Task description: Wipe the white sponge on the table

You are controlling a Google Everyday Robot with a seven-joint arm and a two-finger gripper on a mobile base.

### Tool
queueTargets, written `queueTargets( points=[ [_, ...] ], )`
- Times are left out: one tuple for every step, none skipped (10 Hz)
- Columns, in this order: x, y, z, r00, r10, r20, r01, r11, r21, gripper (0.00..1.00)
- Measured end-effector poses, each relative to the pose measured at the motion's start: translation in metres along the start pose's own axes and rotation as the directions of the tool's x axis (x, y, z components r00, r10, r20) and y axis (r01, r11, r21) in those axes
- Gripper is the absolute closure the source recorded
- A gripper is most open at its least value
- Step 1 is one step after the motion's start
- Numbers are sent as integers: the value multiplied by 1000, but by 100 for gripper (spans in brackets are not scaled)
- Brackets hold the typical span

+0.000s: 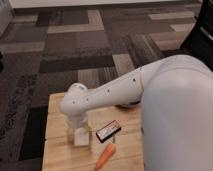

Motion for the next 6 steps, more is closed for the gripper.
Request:
queueTargets(
  points=[
    [-1,0,1,1000,0,2,0,1000,-1,36],
    [0,-1,4,1000,5,2,-5,1000,1,52],
    [0,-2,4,1000,6,0,-6,1000,2,60],
    [1,-1,4,1000,11,-2,-11,1000,0,76],
    [1,-1,3,1000,15,-2,-15,1000,-2,86],
    [0,-1,-2,1000,24,3,-24,1000,-7,96]
  ],
)
